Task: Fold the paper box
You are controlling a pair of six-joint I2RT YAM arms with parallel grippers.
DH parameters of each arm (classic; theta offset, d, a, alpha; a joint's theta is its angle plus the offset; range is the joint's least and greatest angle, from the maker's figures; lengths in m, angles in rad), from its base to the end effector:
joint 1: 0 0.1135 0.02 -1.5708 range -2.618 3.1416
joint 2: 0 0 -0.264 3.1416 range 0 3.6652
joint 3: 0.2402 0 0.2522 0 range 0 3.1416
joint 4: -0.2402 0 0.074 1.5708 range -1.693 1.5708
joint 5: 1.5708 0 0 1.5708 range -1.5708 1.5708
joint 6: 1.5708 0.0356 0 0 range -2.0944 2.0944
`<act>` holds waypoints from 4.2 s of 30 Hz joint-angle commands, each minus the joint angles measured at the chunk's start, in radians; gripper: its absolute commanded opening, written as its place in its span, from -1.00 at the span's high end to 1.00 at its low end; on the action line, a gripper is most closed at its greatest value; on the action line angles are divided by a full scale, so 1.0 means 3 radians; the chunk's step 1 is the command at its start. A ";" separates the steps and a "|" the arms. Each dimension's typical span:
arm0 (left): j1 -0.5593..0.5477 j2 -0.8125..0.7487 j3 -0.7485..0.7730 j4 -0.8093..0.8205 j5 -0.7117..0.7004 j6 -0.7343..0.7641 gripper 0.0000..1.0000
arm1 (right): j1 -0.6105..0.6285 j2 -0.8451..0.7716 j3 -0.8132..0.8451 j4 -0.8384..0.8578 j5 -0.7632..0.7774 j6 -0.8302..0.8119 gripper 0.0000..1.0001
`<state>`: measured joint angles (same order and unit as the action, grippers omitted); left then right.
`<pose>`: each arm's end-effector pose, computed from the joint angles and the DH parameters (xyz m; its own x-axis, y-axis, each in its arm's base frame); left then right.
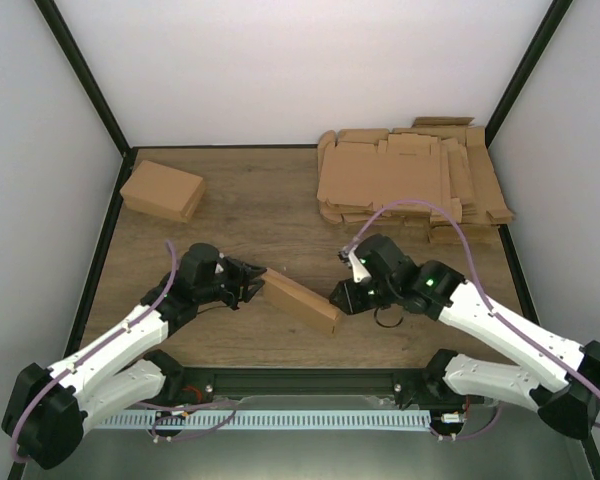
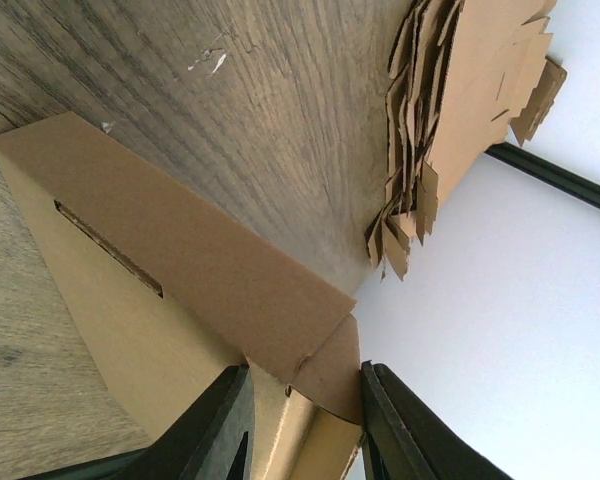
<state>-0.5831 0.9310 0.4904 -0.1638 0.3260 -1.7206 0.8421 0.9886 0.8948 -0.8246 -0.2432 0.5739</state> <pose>0.1592 -0.1186 0.2139 -0.6625 -0.6852 0.3028 -0.5797 0.2130 -0.7865 0.1203 0.1476 0.2845 -0.8903 -0.2062 -0.4059 -0.4025 0.7730 0.4903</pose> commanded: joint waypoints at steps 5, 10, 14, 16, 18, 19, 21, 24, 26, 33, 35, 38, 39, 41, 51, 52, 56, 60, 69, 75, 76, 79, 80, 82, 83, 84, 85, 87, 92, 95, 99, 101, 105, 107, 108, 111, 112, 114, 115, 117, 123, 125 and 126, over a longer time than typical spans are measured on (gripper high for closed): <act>-0.0005 0.0098 0.0041 -0.0292 -0.0110 0.0104 0.37 | 0.0536 0.0397 0.0373 -0.0190 0.0603 -0.0365 0.59; -0.0005 0.0108 0.0057 -0.0300 -0.0110 0.0116 0.37 | 0.0729 0.0474 0.0433 -0.0356 0.0824 -0.0271 0.70; -0.0005 0.0108 0.0058 -0.0303 -0.0110 0.0126 0.38 | 0.0797 0.0493 0.0492 -0.0456 0.0977 -0.0255 0.64; -0.0005 0.0108 0.0053 -0.0305 -0.0110 0.0131 0.38 | 0.0798 0.0513 0.0500 -0.0488 0.0974 -0.0259 0.65; -0.0005 0.0104 0.0050 -0.0313 -0.0114 0.0132 0.38 | 0.0825 0.0555 0.0488 -0.0519 0.1000 -0.0253 0.65; -0.0005 0.0103 0.0048 -0.0313 -0.0115 0.0131 0.38 | 0.0842 0.0566 0.0474 -0.0523 0.1000 -0.0253 0.65; -0.0005 0.0103 0.0042 -0.0308 -0.0115 0.0132 0.38 | 0.0861 0.0574 0.0437 -0.0506 0.0972 -0.0244 0.66; -0.0008 0.0103 0.0040 -0.0308 -0.0110 0.0132 0.39 | 0.0864 0.0553 0.0329 -0.0389 0.0829 -0.0229 0.66; -0.0009 0.0103 0.0037 -0.0308 -0.0110 0.0137 0.39 | 0.0864 0.0529 0.0225 -0.0288 0.0715 -0.0195 0.67; -0.0007 0.0105 0.0018 -0.0308 -0.0110 0.0141 0.44 | 0.0868 0.0360 -0.0274 0.0145 0.0404 0.0029 0.67; -0.0008 0.0108 0.0009 -0.0308 -0.0110 0.0142 0.45 | 0.0867 0.0376 -0.0346 0.0164 0.0414 0.0089 0.67; -0.0010 0.0110 0.0007 -0.0312 -0.0110 0.0143 0.45 | 0.0868 0.0411 -0.0224 0.0064 0.0492 0.0090 0.66; -0.0012 0.0113 0.0009 -0.0313 -0.0110 0.0143 0.45 | 0.0867 0.0390 -0.0166 0.0046 0.0513 0.0085 0.66; -0.0012 0.0109 0.0009 -0.0320 -0.0114 0.0142 0.45 | 0.0869 0.0326 -0.0035 0.0010 0.0552 0.0068 0.62; -0.0014 0.0145 0.0027 -0.0323 -0.0120 0.0152 0.46 | 0.0856 0.0256 0.0516 -0.0387 0.0800 0.0107 0.58; -0.0015 0.0151 0.0027 -0.0323 -0.0120 0.0152 0.46 | 0.0847 0.0247 0.0502 -0.0412 0.0822 0.0126 0.60; -0.0015 0.0171 0.0037 -0.0318 -0.0111 0.0157 0.47 | 0.0833 0.0225 0.0284 -0.0344 0.0723 0.0152 0.80; -0.0015 0.0185 0.0037 -0.0318 -0.0105 0.0157 0.47 | 0.0834 0.0230 -0.0022 -0.0213 0.0501 0.0200 0.92; -0.0015 0.0210 0.0046 -0.0326 -0.0105 0.0151 0.47 | 0.0831 0.0256 -0.0323 -0.0135 0.0584 0.0279 0.95; -0.0006 0.0203 0.0284 -0.0576 -0.0267 0.0362 0.26 | 0.0802 0.0254 0.0090 -0.0326 0.0771 0.0170 0.93; -0.0005 0.0205 0.0347 -0.0656 -0.0299 0.0420 0.11 | 0.0788 0.0267 0.0131 -0.0347 0.0778 0.0144 0.93; 0.0003 0.0214 0.0540 -0.0826 -0.0376 0.0582 -0.24 | 0.0745 0.0322 0.0173 -0.0350 0.0764 0.0086 0.92; 0.0005 0.0219 0.0596 -0.0888 -0.0380 0.0630 -0.32 | 0.0736 0.0339 0.0182 -0.0343 0.0752 0.0071 0.92; 0.0015 0.0230 0.0736 -0.1029 -0.0402 0.0758 -0.45 | 0.0729 0.0358 0.0196 -0.0323 0.0732 0.0052 0.93; 0.0016 0.0234 0.0828 -0.1109 -0.0432 0.0833 -0.48 | 0.0724 0.0359 0.0201 -0.0313 0.0729 0.0042 0.92; 0.0016 0.0233 0.0910 -0.1192 -0.0469 0.0912 -0.49 | 0.0719 0.0365 0.0210 -0.0307 0.0729 0.0033 0.93; 0.0020 0.0231 0.0984 -0.1257 -0.0508 0.0993 -0.45 | 0.0713 0.0370 0.0215 -0.0304 0.0729 0.0025 0.92; 0.0025 0.0229 0.1090 -0.1293 -0.0541 0.1206 -0.10 | 0.0704 0.0372 0.0230 -0.0304 0.0729 0.0011 0.92; 0.0052 0.0468 0.1288 -0.1331 -0.0373 0.1679 0.92 | 0.0692 0.0363 0.0302 -0.0320 0.0749 -0.0013 0.92; 0.0052 0.0699 0.1358 -0.1248 -0.0113 0.1820 0.93 | 0.0688 0.0363 0.0309 -0.0327 0.0749 -0.0020 0.92; 0.0052 0.0857 0.1293 -0.1127 -0.0067 0.1842 0.93 | 0.0690 0.0361 0.0292 -0.0320 0.0744 -0.0016 0.92; 0.0055 0.0872 0.1218 -0.1109 -0.0153 0.1813 0.92 | 0.0690 0.0354 0.0276 -0.0316 0.0739 -0.0008 0.92; 0.0059 0.0855 0.0994 -0.0968 -0.0161 0.1745 0.93 | 0.0688 0.0344 0.0276 -0.0320 0.0731 -0.0001 0.93; 0.0058 0.0857 0.0891 -0.0882 -0.0137 0.1697 0.93 | 0.0688 0.0354 0.0330 -0.0336 0.0747 -0.0012 0.93; 0.0057 0.0858 0.0841 -0.0840 -0.0136 0.1678 0.92 | 0.0688 0.0362 0.0360 -0.0348 0.0757 -0.0022 0.92; 0.0057 0.0838 0.0685 -0.0706 -0.0130 0.1604 0.93 | 0.0689 0.0395 0.0517 -0.0384 0.0771 -0.0055 0.93; 0.0057 0.0826 0.0662 -0.0660 -0.0133 0.1577 0.93 | 0.0690 0.0407 0.0559 -0.0397 0.0767 -0.0065 0.93; 0.0057 0.0806 0.0584 -0.0588 -0.0135 0.1540 0.92 | 0.0689 0.0439 0.0605 -0.0398 0.0747 -0.0083 0.93; 0.0057 0.0804 0.0569 -0.0575 -0.0135 0.1538 0.92 | 0.0690 0.0451 0.0604 -0.0377 0.0741 -0.0088 0.93; 0.0057 0.0807 0.0568 -0.0581 -0.0128 0.1541 0.93 | 0.0687 0.0483 0.0561 -0.0349 0.0743 -0.0100 0.93; 0.0057 0.0796 0.0579 -0.0598 -0.0121 0.1543 0.93 | 0.0690 0.0607 0.0224 -0.0253 0.0729 -0.0070 0.93; 0.0057 0.0794 0.0615 -0.0615 -0.0108 0.1555 0.93 | 0.0690 0.0628 0.0115 -0.0234 0.0754 -0.0045 0.93; 0.0057 0.0793 0.0651 -0.0647 -0.0105 0.1566 0.93 | 0.0689 0.0631 0.0066 -0.0229 0.0767 -0.0043 0.93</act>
<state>-0.5671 1.1557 0.6991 -0.2546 0.2867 -1.2564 1.0550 1.1648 0.9646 -0.8948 -0.0349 0.5591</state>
